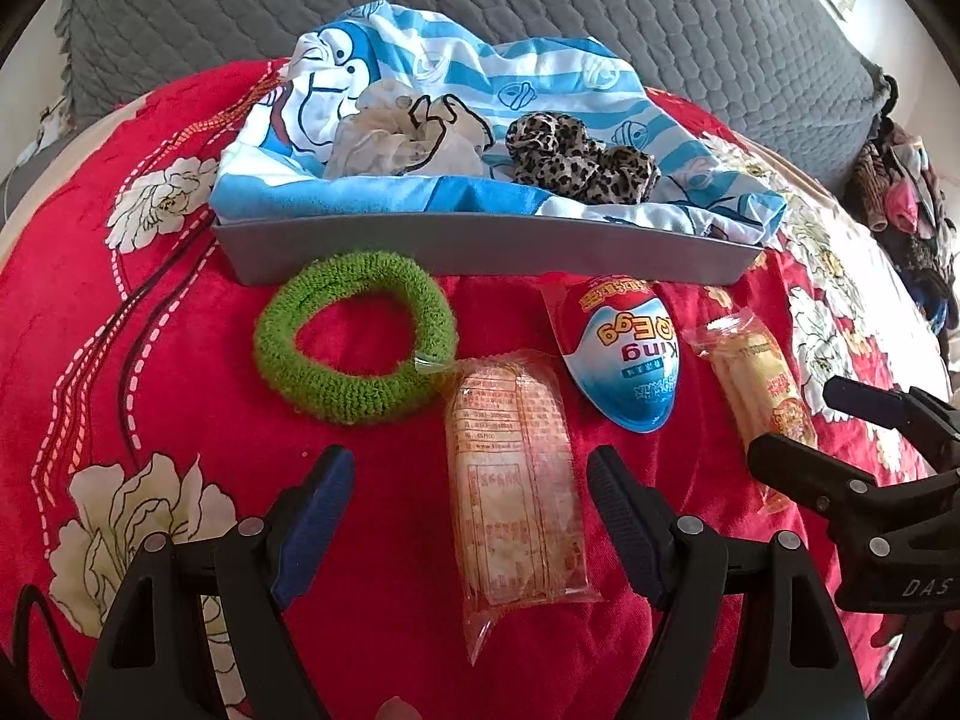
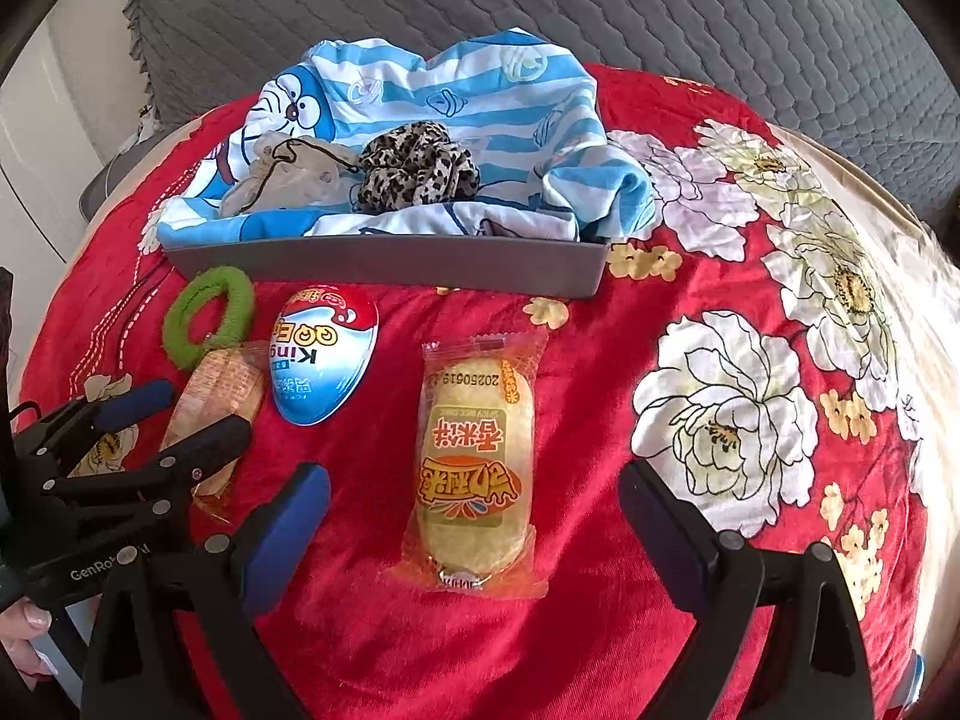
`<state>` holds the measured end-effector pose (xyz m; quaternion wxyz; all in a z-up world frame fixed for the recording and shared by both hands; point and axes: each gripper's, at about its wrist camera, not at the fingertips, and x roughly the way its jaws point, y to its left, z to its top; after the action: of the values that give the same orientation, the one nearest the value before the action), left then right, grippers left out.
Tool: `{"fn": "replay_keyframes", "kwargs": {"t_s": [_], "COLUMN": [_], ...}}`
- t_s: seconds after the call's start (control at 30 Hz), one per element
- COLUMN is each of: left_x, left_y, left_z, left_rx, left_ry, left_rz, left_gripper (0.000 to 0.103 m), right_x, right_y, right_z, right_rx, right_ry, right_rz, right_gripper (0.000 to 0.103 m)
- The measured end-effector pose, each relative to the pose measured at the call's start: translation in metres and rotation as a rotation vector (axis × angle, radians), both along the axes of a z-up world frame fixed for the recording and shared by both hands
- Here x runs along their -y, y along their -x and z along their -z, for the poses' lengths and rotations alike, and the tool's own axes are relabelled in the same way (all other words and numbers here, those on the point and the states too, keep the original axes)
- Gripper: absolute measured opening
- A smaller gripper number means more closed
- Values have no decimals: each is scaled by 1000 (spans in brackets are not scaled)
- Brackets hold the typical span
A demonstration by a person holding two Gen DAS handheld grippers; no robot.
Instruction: Organize objects
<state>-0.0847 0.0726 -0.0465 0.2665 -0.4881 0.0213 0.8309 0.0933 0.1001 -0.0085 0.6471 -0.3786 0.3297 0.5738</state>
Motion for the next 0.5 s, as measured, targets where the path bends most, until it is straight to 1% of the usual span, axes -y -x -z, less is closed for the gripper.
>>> {"fn": "replay_keyframes", "kwargs": {"t_s": [0.5], "left_x": [-2], "left_y": [6], "left_z": [7], "left_rx": [17], "left_ry": [-9], "left_rz": [2], "left_gripper": [81], "right_x": [-11], "right_y": [-3], "right_z": [11], "right_rx": [-2], "right_ry": [17], "right_rz": [11], "right_gripper": [97]}}
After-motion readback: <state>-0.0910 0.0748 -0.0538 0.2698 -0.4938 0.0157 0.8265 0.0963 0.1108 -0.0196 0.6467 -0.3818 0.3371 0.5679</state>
